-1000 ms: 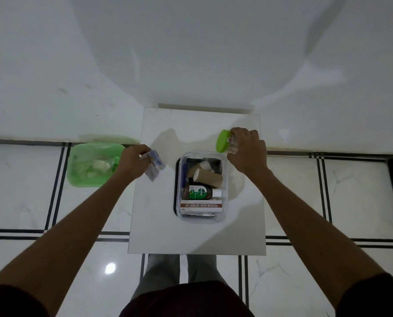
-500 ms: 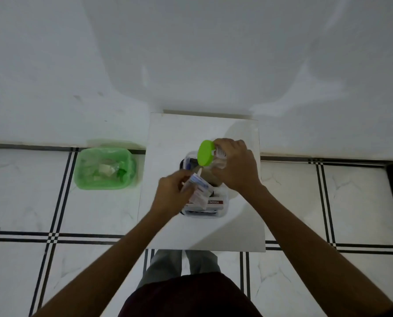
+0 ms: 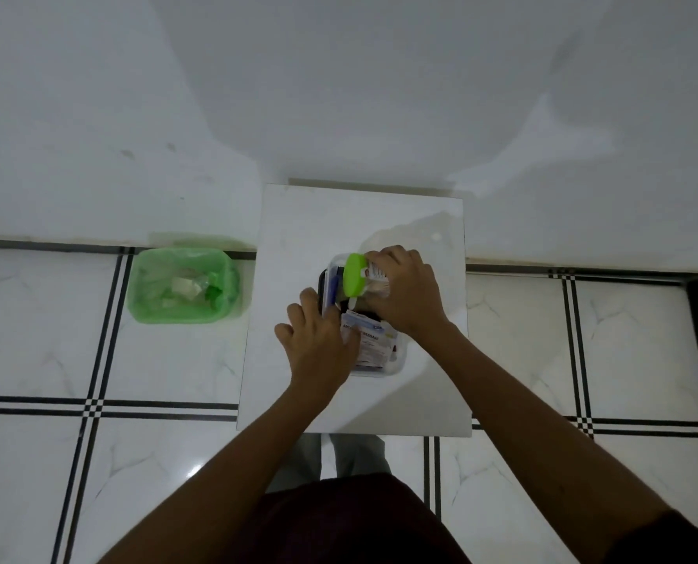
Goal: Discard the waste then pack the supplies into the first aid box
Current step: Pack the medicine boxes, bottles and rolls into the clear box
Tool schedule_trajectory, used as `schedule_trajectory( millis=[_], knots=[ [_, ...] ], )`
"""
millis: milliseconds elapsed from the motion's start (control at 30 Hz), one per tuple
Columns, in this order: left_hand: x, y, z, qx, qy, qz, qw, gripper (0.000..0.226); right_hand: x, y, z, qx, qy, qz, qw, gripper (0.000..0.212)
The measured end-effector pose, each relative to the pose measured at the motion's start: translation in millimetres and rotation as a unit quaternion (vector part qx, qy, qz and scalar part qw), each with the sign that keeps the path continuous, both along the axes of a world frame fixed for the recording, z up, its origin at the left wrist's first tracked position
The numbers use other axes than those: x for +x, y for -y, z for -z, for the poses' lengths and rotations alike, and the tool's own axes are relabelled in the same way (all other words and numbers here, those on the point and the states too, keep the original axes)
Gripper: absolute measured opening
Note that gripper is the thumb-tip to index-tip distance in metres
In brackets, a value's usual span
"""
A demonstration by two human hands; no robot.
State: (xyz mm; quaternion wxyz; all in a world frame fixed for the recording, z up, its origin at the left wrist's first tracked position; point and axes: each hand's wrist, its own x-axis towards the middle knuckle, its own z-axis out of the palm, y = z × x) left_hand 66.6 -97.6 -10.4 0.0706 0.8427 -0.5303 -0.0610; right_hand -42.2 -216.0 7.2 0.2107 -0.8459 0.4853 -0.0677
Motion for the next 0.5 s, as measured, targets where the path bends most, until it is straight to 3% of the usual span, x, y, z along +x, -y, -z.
schedule_trajectory(
  millis=[67,233,500],
  knots=[
    [6.5,4.4,-3.6,0.002,-0.005,0.005,1.0,0.03,-1.3,3.6,-3.3,0.023,0.001,-0.005,1.0,0.067],
    [14.9,31.7,-7.9,0.075,-0.14,0.022,0.987,0.037,-5.0,9.4,-11.3,0.073,0.063,0.03,0.995,0.068],
    [28.5,56.1,5.3,0.123,-0.145,0.09,0.978,0.056,-10.7,10.4,-12.2,0.095,0.092,0.025,0.991,0.082]
  ],
)
